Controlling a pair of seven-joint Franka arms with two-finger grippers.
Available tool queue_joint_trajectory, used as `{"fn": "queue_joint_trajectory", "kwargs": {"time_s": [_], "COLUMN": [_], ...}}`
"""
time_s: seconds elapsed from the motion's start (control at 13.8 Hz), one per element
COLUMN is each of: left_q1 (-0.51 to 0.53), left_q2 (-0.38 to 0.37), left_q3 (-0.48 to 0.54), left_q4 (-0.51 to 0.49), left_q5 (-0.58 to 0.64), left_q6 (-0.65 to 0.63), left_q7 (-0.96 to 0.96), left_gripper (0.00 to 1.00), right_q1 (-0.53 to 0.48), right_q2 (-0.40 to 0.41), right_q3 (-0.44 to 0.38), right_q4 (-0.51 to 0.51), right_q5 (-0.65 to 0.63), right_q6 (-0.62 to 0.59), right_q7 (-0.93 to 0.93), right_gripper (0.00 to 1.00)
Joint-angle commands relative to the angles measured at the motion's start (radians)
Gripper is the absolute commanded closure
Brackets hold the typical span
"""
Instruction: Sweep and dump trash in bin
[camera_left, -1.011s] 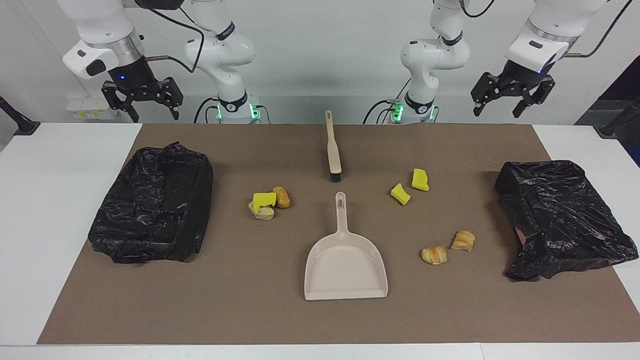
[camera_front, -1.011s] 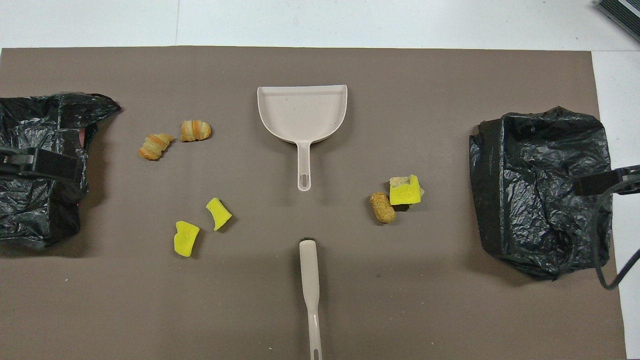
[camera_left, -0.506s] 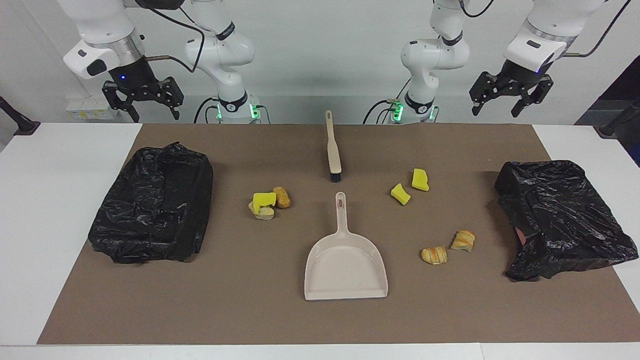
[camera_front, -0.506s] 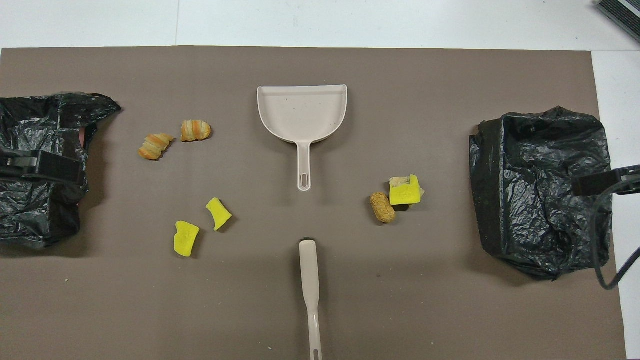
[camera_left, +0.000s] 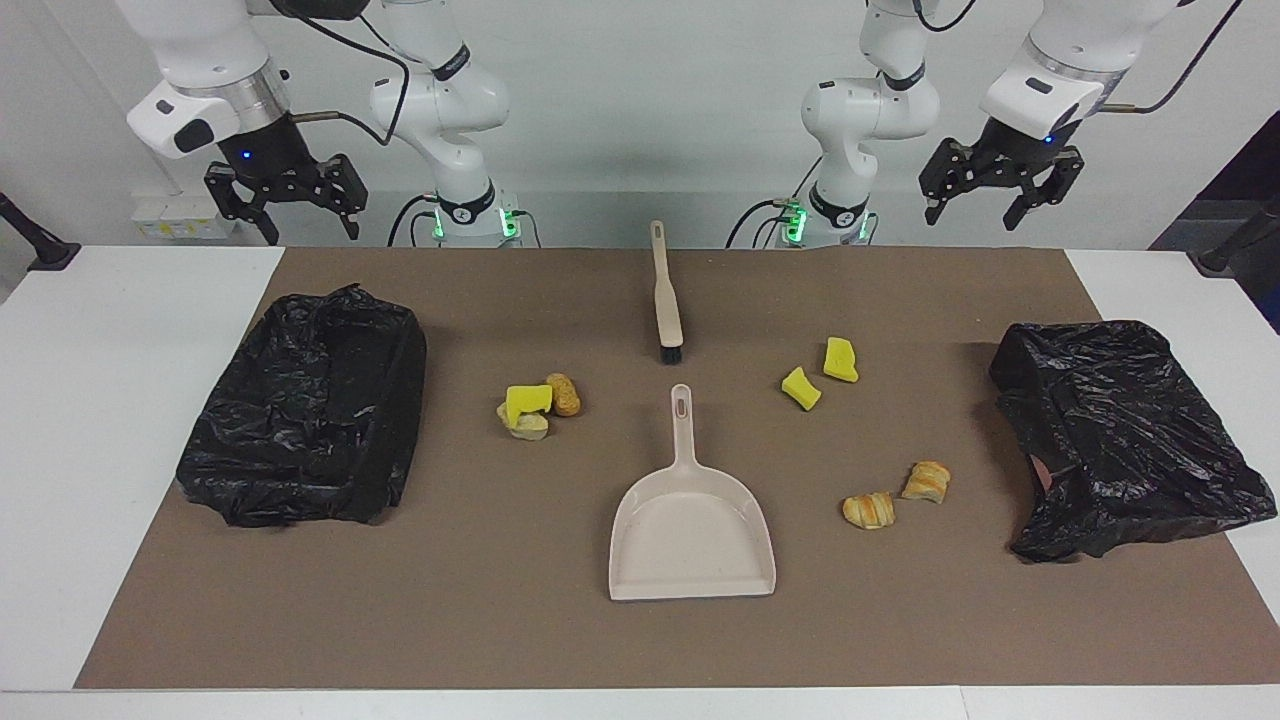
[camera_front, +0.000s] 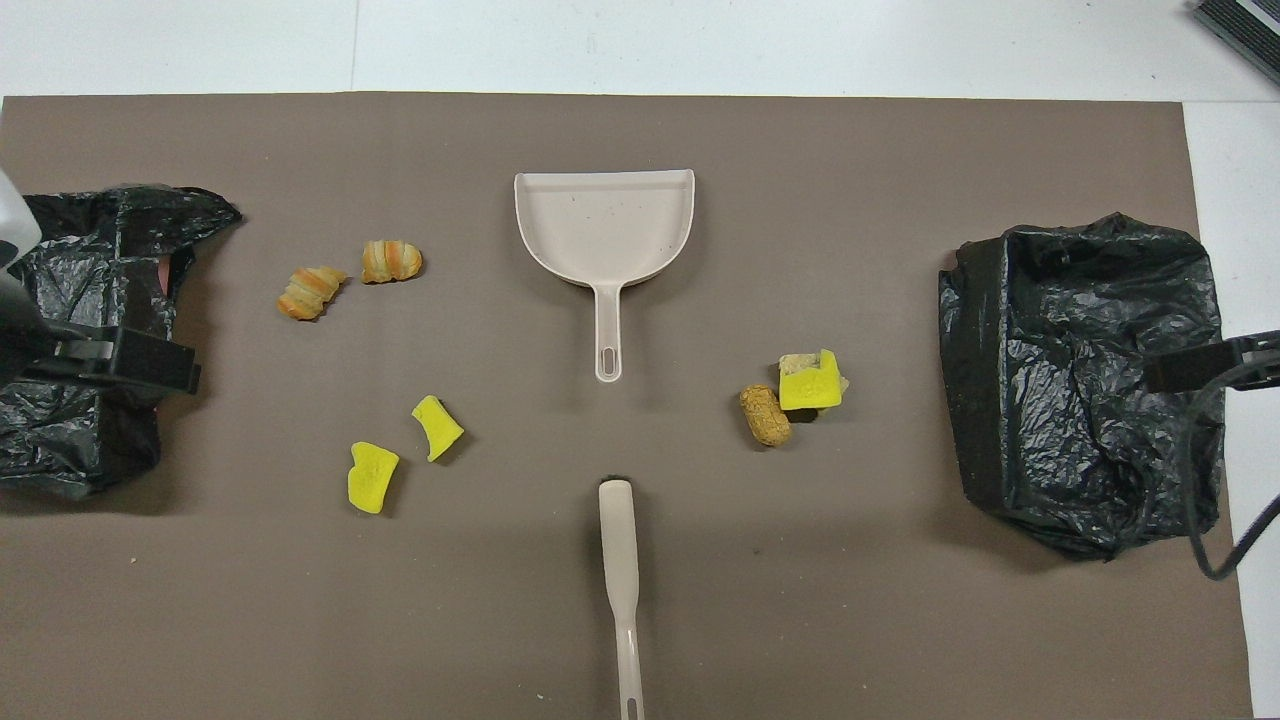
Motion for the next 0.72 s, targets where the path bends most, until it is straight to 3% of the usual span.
{"fn": "queue_joint_trajectory", "kwargs": {"time_s": [0.0,0.22,0.36,0.65], "left_q1": [-0.021,-0.071,-0.128,-0.322], "left_q2": [-0.083,-0.1,-0.137,-0.159], "left_q3": [0.001,-0.002,-0.002,-0.002], "left_q4": [-0.122,-0.171,-0.257,-0.438], "left_q5": [-0.009,-0.01,-0.041,-0.061], "left_q6": [0.06,0.066,0.129,0.282], "left_q7": [-0.009,-0.031,-0.1,-0.302], "left_gripper": [0.0,0.0,0.0,0.0], "right_q1": [-0.005,-0.005,-0.005,-0.005], "right_q2": [-0.006,-0.012,-0.025,-0.028], "right_q3": [0.0,0.003,0.005,0.005], "right_q4": [0.001,-0.011,-0.025,-0.034], "right_q5": [0.006,0.001,0.003,0.004], "right_q6": [-0.012,-0.012,-0.01,-0.012], "right_q7": [-0.025,-0.034,-0.025,-0.025], "right_gripper": [0.0,0.0,0.0,0.0]}}
